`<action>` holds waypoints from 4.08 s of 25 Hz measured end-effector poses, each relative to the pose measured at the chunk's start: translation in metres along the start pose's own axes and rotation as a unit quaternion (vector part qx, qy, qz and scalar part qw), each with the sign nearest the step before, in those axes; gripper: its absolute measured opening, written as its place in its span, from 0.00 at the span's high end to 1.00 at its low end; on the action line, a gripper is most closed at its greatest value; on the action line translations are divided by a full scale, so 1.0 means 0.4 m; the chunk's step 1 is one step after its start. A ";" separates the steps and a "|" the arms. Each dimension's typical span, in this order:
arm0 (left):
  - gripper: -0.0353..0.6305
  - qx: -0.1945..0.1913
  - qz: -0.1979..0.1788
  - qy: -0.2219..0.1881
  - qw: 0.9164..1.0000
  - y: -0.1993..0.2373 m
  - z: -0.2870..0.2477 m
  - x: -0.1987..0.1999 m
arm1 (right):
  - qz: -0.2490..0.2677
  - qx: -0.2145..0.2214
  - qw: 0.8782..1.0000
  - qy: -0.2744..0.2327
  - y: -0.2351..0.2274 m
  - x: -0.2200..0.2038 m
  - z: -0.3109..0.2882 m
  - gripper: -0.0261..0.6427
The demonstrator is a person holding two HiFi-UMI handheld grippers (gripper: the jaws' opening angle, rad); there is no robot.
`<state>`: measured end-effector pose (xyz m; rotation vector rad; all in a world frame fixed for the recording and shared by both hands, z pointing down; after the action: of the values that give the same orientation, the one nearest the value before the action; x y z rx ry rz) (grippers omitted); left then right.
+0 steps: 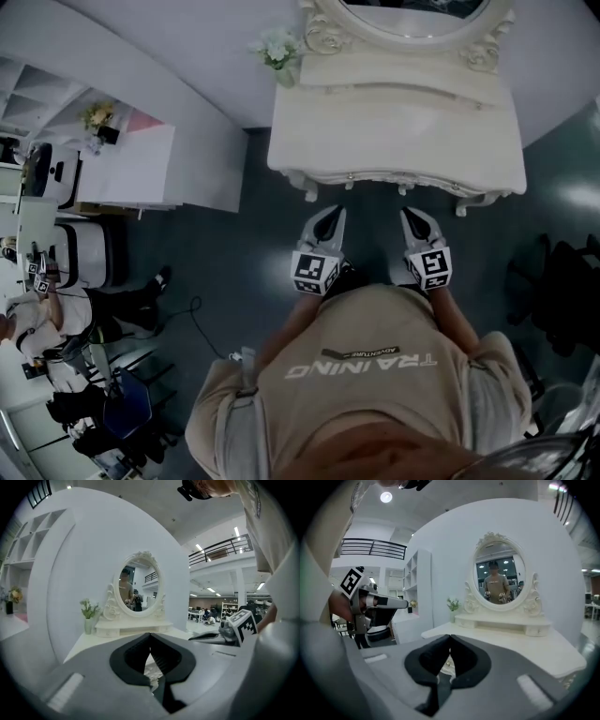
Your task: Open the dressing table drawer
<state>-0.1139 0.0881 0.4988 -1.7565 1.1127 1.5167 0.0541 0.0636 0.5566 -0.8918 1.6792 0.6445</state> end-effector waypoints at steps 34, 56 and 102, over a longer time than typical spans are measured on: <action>0.94 0.030 0.013 0.054 0.998 0.611 -0.361 0.049 | 0.015 0.013 1.000 -0.021 -0.135 0.198 -0.677 0.96; 0.93 0.094 0.084 0.152 0.980 0.825 -0.852 -0.140 | 0.001 -0.009 1.000 0.003 -0.438 0.174 -0.808 0.96; 0.80 0.146 0.100 0.242 0.954 0.810 -0.887 -0.280 | 0.005 -0.003 1.000 0.001 -0.508 0.160 -0.839 0.96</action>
<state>-0.2140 -0.3447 0.7130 -1.8942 1.7046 0.9711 0.0253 -0.3313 0.5920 -0.8896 1.6858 0.6546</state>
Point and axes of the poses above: the fingertips, and each gripper's own axes: z backward along the fingers, y to its left, x out of its top, the point moved 2 cm from there along z, backward along the fingers, and after that the axes turned 7 degrees about -x, right-handed, at the moved point
